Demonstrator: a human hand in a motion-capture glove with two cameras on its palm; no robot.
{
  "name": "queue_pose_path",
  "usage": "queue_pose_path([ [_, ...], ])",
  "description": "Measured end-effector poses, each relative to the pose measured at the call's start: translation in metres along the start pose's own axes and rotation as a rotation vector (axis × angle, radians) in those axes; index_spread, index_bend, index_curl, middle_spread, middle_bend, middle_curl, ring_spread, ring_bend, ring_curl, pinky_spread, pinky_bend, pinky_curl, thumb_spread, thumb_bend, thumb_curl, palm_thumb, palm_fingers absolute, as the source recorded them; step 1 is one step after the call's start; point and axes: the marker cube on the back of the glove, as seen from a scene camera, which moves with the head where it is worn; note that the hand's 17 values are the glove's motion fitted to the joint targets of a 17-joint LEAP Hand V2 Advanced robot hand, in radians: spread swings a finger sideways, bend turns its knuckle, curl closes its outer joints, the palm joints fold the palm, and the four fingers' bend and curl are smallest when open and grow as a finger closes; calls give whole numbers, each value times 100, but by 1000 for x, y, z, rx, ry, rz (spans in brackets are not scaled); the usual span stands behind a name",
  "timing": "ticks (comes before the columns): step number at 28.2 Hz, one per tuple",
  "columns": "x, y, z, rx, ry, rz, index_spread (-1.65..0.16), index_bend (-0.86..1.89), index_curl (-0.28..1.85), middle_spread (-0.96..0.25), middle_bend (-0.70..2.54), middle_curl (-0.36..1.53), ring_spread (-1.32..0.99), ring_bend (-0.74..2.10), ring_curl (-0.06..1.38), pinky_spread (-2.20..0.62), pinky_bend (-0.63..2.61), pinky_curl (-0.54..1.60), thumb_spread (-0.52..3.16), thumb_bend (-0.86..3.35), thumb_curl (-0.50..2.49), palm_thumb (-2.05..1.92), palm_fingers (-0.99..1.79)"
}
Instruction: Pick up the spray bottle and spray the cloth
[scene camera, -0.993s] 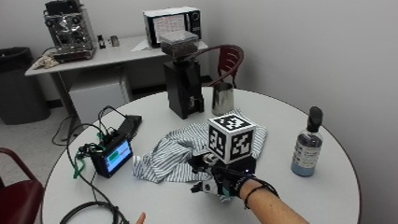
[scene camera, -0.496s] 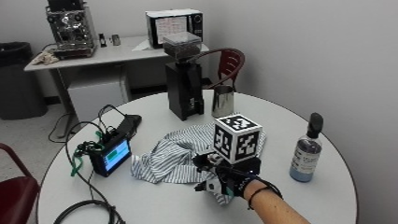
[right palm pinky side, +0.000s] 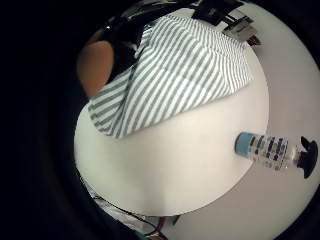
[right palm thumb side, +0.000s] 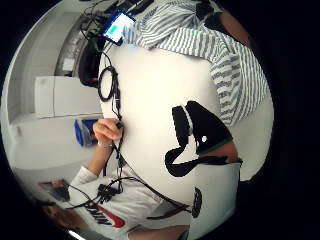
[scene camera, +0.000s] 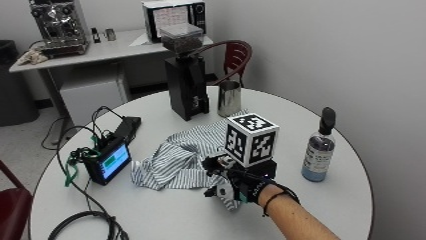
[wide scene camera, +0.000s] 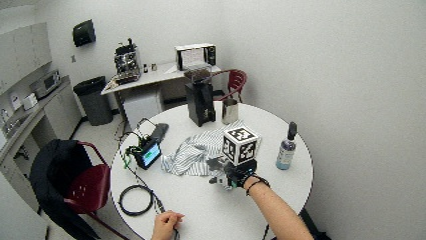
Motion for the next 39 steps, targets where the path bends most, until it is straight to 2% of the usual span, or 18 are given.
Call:
queue_pose_path([
  [11, 5, 43, -5, 84, -175, -88, -38, 15, 29, -3, 22, 31, 2, 20, 25, 21, 31, 29, 115, 15, 28, 66, 62],
  [19, 47, 91, -24, 271, -293, -102, -38, 15, 29, -3, 20, 33, 3, 19, 27, 21, 31, 31, 116, 11, 30, 68, 61],
  [24, 94, 115, -42, 435, -385, 58, -38, 11, 28, -2, 20, 34, 3, 21, 28, 21, 32, 32, 116, 8, 31, 68, 60],
  [29, 148, 114, -45, 536, -512, 226, -39, 6, 24, -2, 22, 35, 3, 27, 30, 21, 34, 33, 114, 4, 31, 68, 59],
  [36, 194, 89, -33, 570, -617, 385, -39, 5, 20, -2, 25, 37, 2, 31, 32, 20, 40, 35, 108, -1, 31, 68, 56],
  [39, 202, 79, -29, 565, -646, 399, -39, 5, 18, -2, 26, 37, 2, 33, 33, 20, 42, 36, 106, -2, 32, 68, 55],
])
